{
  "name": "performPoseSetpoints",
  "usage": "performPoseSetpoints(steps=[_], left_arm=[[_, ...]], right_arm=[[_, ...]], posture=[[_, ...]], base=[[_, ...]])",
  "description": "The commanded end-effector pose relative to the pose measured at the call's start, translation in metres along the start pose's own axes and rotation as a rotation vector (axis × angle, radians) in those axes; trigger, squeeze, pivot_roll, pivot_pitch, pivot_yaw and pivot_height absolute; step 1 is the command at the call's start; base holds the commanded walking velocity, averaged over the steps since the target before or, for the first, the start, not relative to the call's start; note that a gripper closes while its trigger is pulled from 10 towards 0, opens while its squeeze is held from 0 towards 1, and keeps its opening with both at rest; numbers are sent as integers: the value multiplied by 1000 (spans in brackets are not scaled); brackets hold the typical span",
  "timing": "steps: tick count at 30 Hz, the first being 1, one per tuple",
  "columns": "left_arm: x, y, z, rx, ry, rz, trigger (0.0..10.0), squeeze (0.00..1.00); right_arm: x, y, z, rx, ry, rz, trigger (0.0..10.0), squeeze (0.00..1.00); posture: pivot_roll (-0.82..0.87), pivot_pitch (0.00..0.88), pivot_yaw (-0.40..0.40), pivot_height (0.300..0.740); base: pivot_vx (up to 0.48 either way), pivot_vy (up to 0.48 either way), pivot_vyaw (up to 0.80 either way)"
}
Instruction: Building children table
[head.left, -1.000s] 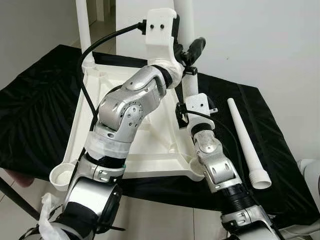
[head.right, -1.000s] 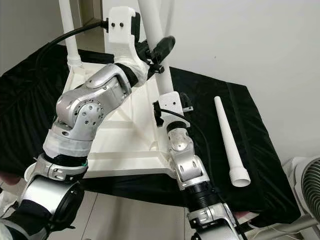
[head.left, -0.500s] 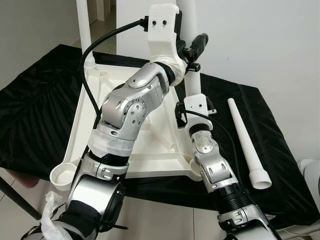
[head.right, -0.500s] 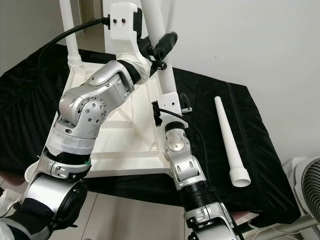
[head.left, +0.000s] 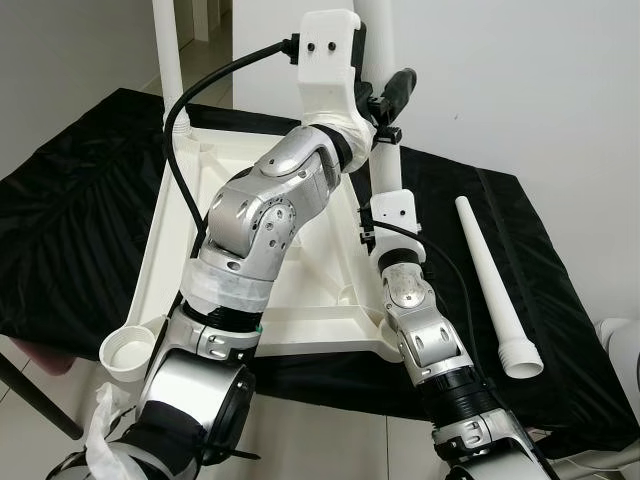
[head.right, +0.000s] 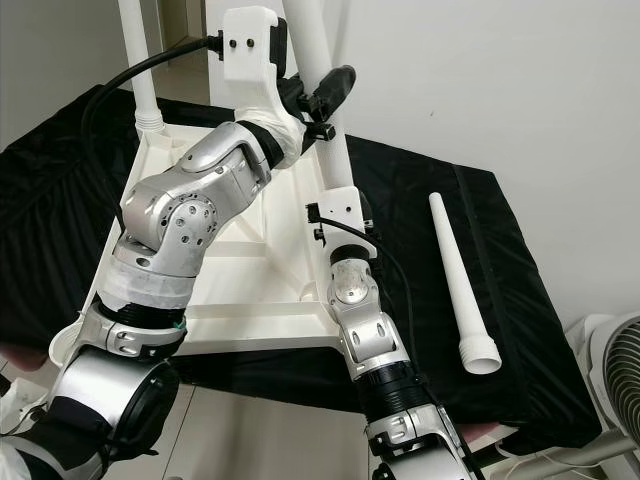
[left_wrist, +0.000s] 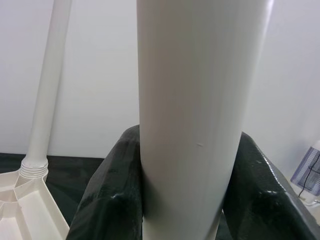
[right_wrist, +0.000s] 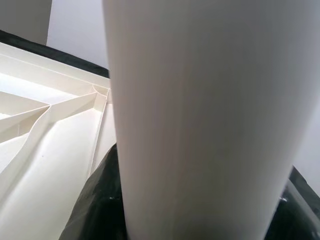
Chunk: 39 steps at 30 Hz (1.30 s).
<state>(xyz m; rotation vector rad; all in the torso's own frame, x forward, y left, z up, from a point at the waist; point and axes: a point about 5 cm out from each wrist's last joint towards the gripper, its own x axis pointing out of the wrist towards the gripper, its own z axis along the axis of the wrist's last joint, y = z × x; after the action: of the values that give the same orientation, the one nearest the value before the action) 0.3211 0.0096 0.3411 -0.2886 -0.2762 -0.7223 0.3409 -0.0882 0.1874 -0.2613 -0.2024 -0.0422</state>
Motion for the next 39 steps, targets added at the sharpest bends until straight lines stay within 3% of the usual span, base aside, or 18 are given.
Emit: performPoseSetpoints(steps=[1, 2, 3, 10, 11, 12, 13, 19, 23, 28, 31, 32, 39], left_arm=[[2, -16, 7, 23, -36, -107, 10000, 0], [1, -19, 8, 59, -51, -128, 10000, 0], [0, -24, 7, 42, -51, -155, 10000, 1000], [-2, -31, 4, 29, -45, -183, 10000, 1000], [-5, -37, 7, 84, -72, -213, 10000, 655], [-5, -37, 7, 84, -72, -213, 10000, 655], [-7, -39, 7, 81, -80, -223, 10000, 0], [-10, -36, 3, 65, -66, -209, 10000, 0], [-9, -14, -13, 19, -39, -93, 10000, 0], [-11, -10, -20, 40, -28, -74, 10000, 0], [-16, -3, -27, 57, -21, -38, 10000, 0], [-24, 4, -32, 62, -26, -1, 10000, 0], [-38, 9, -38, 74, -47, 13, 10000, 0]], right_arm=[[3, -7, -6, -5, 30, -39, 10000, 0], [3, -8, -7, 13, 38, -37, 10000, 0], [4, -8, -7, 17, 39, -36, 10000, 0], [4, -10, -7, 26, 42, -39, 10000, 0], [4, -13, -8, 45, 52, -49, 10000, 0], [4, -13, -8, 45, 52, -49, 10000, 0], [4, -14, -9, 59, 60, -53, 10000, 0], [3, -19, -12, 82, 67, -73, 10000, 0], [3, -29, -17, 120, 83, -103, 10000, 0], [2, -32, -16, 130, 58, -93, 10000, 0], [0, -36, -17, 165, 54, -76, 10000, 0], [-2, -39, -20, 186, 57, -51, 10000, 0], [-9, -42, -22, 208, 36, -44, 10000, 0]], posture=[[17, 0, -135, 740], [15, 0, -134, 740], [15, 0, -136, 740], [13, 0, -141, 740], [13, 0, -143, 740], [13, 0, -143, 740], [13, 0, -143, 740], [11, 0, -139, 740], [13, 0, -136, 740], [7, 0, -131, 740], [2, 0, -124, 740], [1, 0, -120, 740], [9, 1, -120, 740]], base=[[0, 0, 0], [0, 0, 0], [0, 0, 0], [0, 0, 0], [0, 0, 0], [0, 0, 0], [0, 0, 0], [0, 0, 0], [0, 0, 0], [0, 0, 0], [0, 0, 0], [0, 0, 0], [0, 0, 0]])
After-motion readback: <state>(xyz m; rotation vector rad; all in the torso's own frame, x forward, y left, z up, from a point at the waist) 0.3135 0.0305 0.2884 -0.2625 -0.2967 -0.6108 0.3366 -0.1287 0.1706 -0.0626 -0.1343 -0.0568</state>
